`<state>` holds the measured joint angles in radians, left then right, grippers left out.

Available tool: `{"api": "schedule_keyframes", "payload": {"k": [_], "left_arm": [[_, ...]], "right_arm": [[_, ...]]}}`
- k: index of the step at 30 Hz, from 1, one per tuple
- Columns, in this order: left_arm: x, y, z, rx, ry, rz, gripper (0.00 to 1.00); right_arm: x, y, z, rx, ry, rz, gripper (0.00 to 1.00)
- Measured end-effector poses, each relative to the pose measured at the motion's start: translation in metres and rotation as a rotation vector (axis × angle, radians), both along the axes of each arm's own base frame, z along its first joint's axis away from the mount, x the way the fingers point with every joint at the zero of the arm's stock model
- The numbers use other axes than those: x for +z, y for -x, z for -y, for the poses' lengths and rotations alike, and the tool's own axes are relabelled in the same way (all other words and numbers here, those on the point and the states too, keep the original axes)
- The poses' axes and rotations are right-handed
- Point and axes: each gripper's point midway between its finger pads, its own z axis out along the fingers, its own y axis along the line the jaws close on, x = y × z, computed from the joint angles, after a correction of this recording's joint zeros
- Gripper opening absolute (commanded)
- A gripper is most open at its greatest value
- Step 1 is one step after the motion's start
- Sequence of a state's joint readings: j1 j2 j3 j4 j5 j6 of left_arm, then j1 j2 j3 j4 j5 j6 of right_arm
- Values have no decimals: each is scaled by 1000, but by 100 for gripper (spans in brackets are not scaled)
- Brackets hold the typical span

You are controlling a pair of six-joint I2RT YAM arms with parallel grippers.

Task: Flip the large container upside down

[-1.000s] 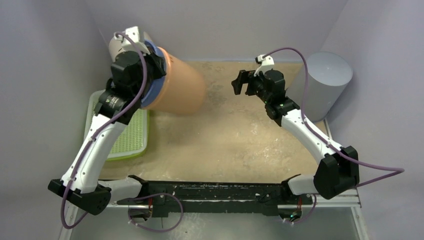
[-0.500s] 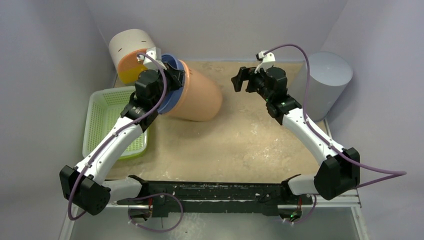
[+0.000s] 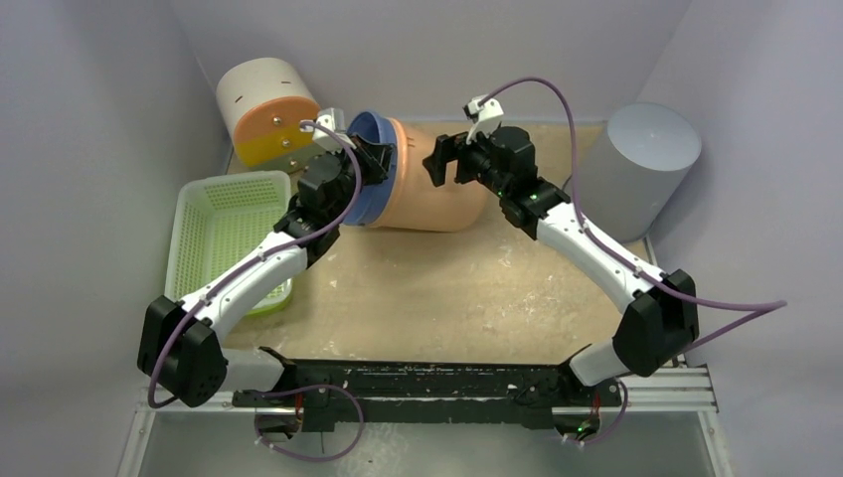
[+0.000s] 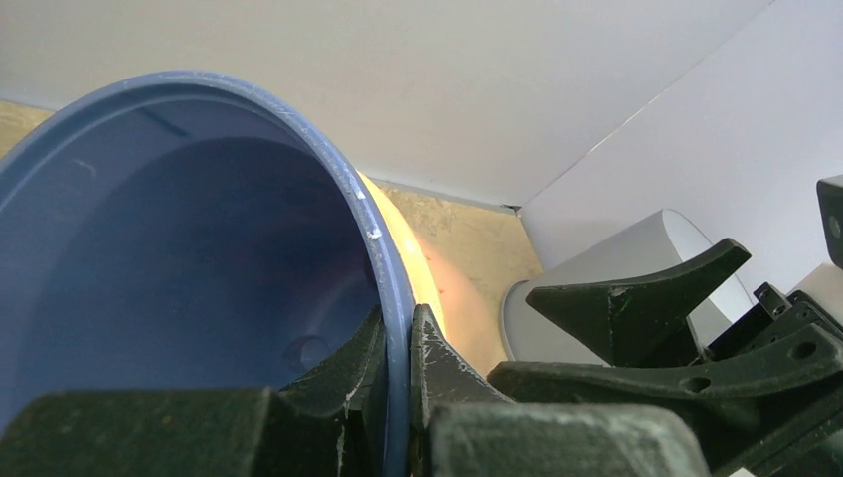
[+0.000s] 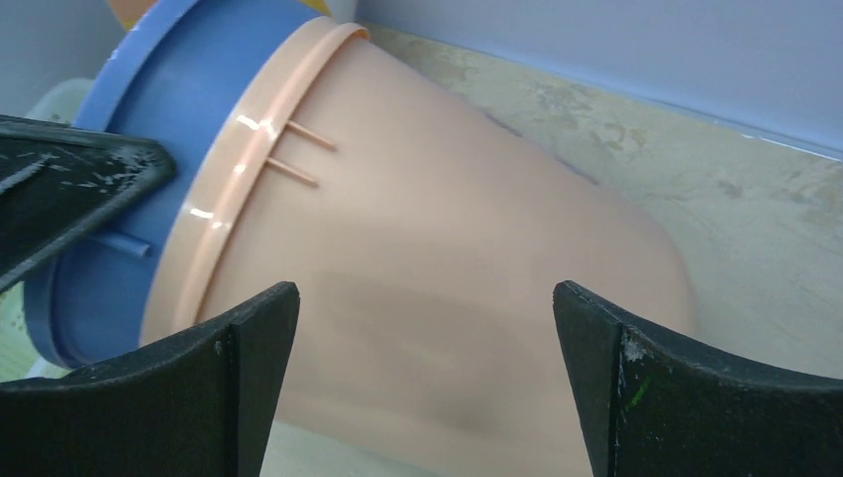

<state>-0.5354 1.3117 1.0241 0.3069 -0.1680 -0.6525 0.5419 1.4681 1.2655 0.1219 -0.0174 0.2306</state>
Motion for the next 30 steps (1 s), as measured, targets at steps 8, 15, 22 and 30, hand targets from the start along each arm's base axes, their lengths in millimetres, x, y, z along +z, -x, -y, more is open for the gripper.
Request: {"api": "schedule_keyframes", "payload": {"k": [8,15,22,30], "left_arm": [[-13,-3,3,13,14,-5,0],[-14,-5,3,22,17,-5,0],[-16,-4,2,31,16,-8,0],[-23,2,-7,55,-6,-43,0]], "right_arm": [[0,14,-26,65,17,-3,100],[27,24,-48,115,-9,46,100],[9,4,-64,88,24,23,100],[2,-9,-60,-12,32,23,100]]}}
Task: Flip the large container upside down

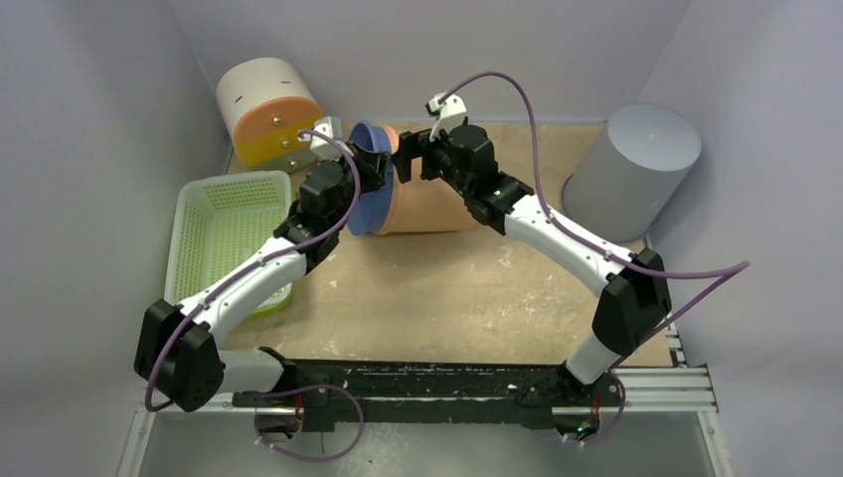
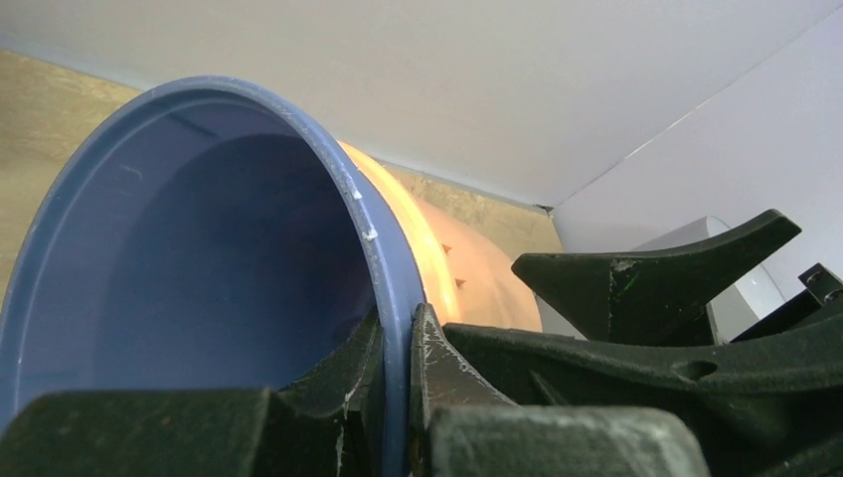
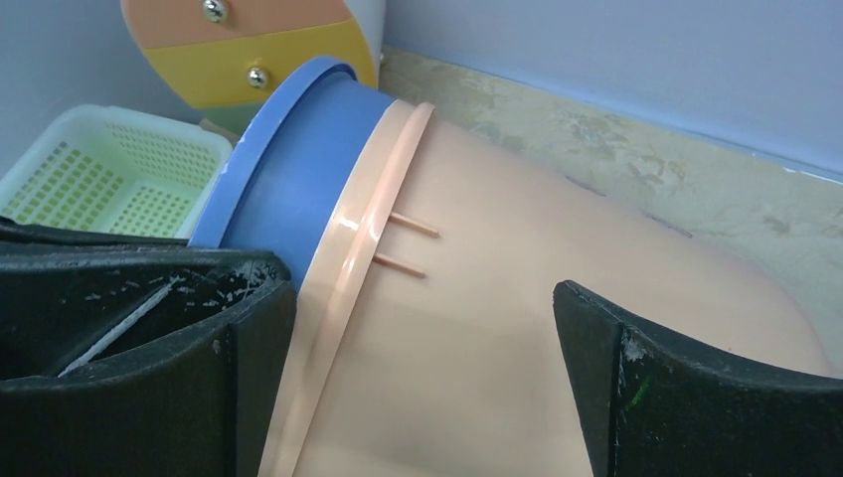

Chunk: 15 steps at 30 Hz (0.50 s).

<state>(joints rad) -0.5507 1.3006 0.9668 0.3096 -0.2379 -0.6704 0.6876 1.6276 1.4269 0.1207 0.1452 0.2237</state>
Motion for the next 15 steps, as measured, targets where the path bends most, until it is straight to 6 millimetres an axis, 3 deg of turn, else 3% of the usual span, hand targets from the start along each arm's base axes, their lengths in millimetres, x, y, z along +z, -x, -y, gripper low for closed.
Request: {"api": "schedule_keyframes", "payload": {"k": [5,12,15], "left_arm": [[2,13,-10,9,-28,-25,0],[12,46,-31,29,-94,-23,0],[9,56,-48,87,-110,-35,0]], "right_arm": [[0,3,-5,-37,-26,-10,100],[11,3,-11,-74,-64,19,100],[-10,-11,13,-187,17,-1,100]]}}
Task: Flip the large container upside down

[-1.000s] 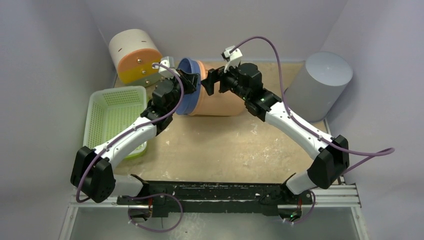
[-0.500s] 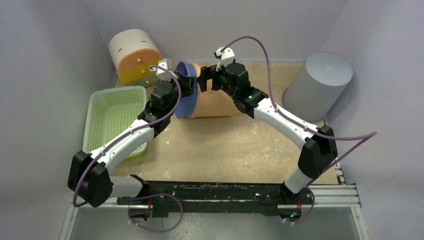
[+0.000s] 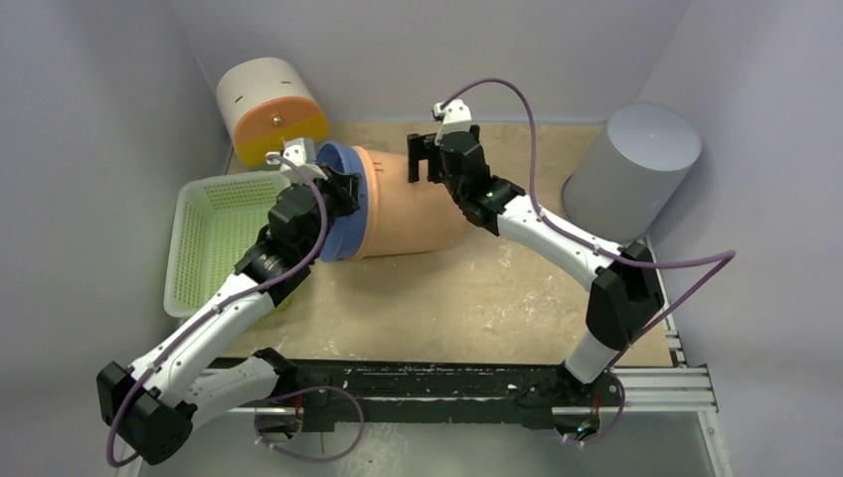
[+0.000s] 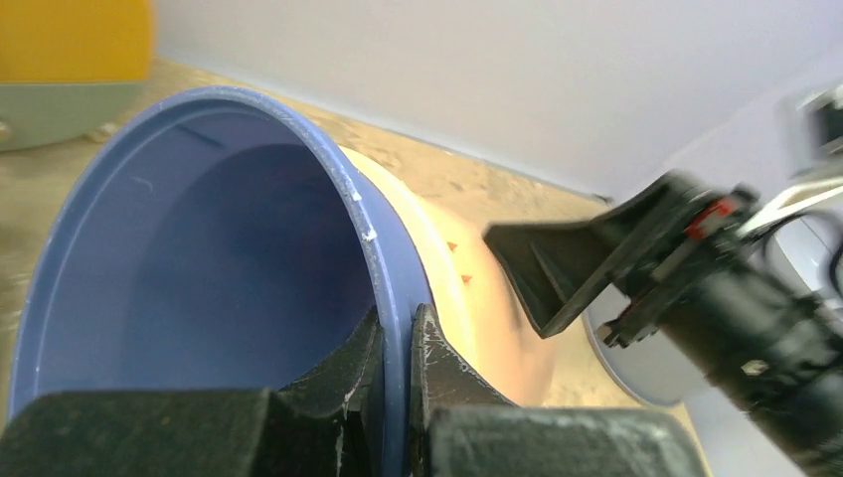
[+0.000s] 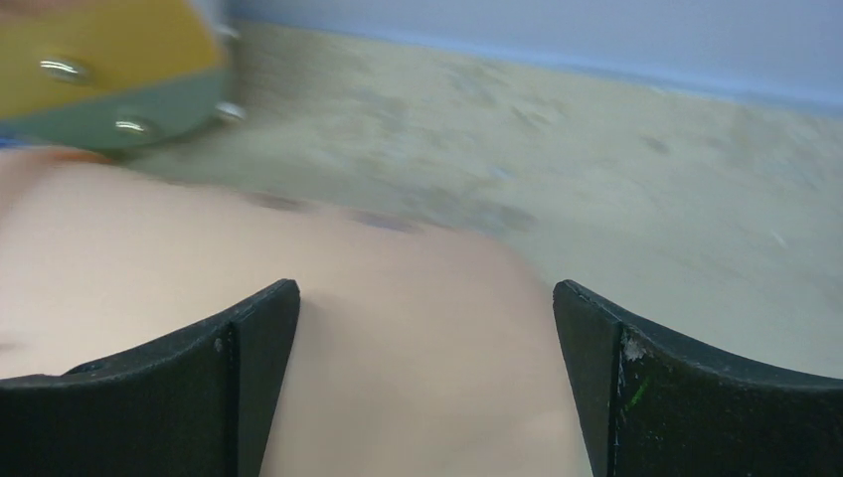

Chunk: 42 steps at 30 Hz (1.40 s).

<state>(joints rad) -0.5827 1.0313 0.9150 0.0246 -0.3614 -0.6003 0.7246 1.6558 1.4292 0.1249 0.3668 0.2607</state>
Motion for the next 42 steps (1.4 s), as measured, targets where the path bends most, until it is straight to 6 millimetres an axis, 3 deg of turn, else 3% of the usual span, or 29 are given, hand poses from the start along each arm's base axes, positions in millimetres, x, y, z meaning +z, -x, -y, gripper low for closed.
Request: {"api": "schedule_keyframes", "payload": {"k": [2,5,8,13,19,21,28,31,34,42], "left_arm": [[2,6,-19,72,-7,3,0],[9,12,-39,145,-14,18,0],[15,14,-52,196,-29,34,0],[24,8,-51,199,-28,40,0],[44,-25,-14,121,-41,15,0],[43,-37,-4,109,-47,4,0],[38,-62,16,87,-24,17,0],[39,-67,22,78,-5,20,0],[40,-74,30,64,9,21,0],[41,-77,46,21,58,21,0]], "right_arm": [[-36,-10,28,-94,84,-60,100],[-69,-18,60,-184,165,-122,100],[-96,-7,73,-199,242,-187,100],[-99,-1,69,-184,266,-195,100],[-79,6,74,-177,263,-172,100],[-56,10,76,-165,232,-132,100],[53,36,74,-65,22,79,100],[76,42,63,6,-42,135,100],[76,40,47,68,-71,140,100],[35,34,15,185,-68,73,100]]}}
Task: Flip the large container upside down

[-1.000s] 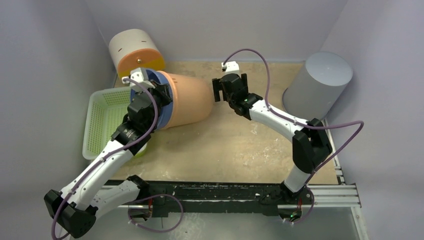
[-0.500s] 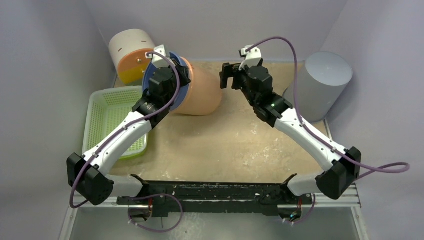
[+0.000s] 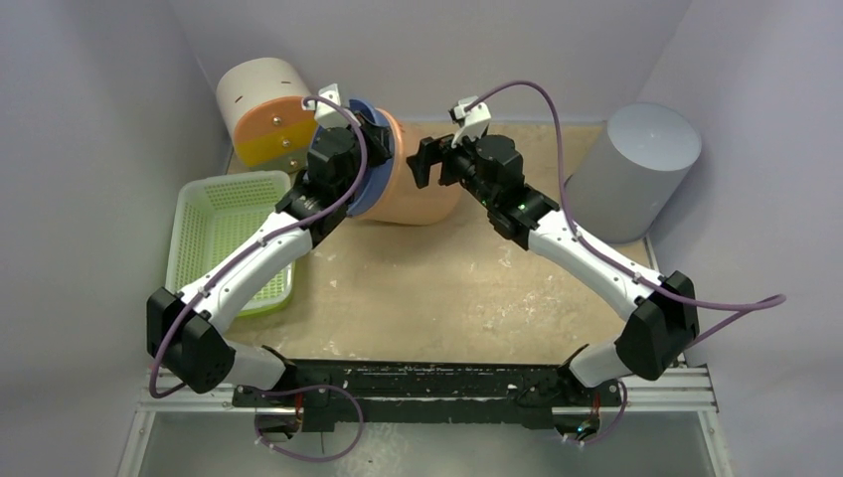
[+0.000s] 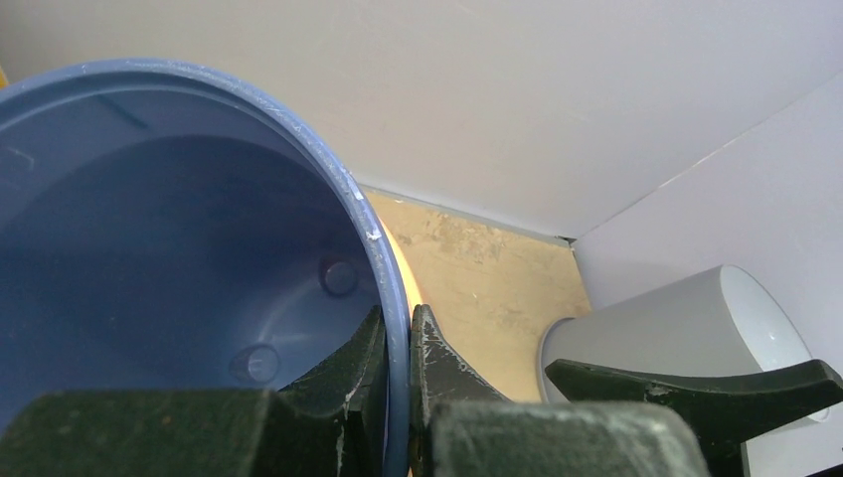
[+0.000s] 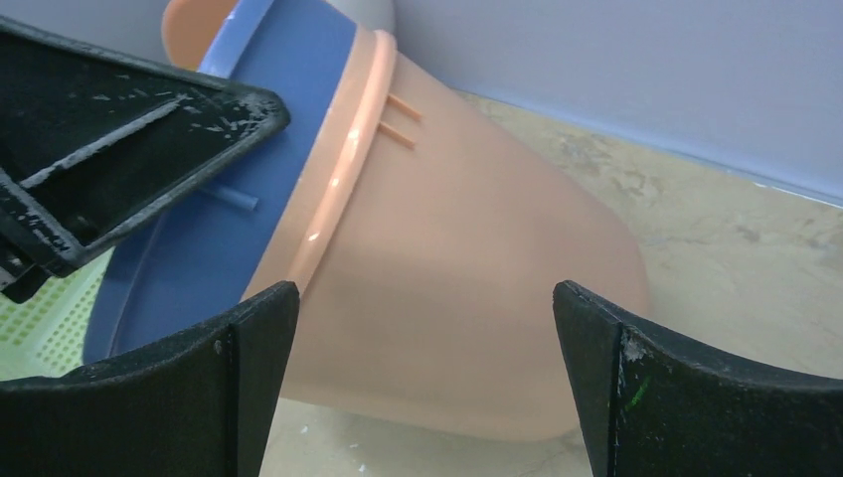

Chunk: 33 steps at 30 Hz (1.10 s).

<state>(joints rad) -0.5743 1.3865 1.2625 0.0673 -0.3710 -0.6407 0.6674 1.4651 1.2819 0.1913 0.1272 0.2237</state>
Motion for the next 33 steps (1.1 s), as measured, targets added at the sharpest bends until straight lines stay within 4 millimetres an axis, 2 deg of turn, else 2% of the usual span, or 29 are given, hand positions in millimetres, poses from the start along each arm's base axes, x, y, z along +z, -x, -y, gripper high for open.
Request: {"api": "schedule_keyframes", "payload": {"k": [11,16,20,25,33], "left_arm": [[0,-2,12,-40,45,2,0],[0,0,19,-73,69,-2,0],[-3,-2,16,-65,75,-16,0],[-3,3,13,-66,68,-30,0],[6,31,-6,-65,-14,-48,0]], "right_arm": [[9,5,-14,75,-51,31,100],[-6,-1,-24,91,-61,-1,100],[-12,-6,-28,86,-76,-14,100],[-11,-11,-22,33,-81,-9,100],[-2,-11,-22,-38,-104,28,100]]}}
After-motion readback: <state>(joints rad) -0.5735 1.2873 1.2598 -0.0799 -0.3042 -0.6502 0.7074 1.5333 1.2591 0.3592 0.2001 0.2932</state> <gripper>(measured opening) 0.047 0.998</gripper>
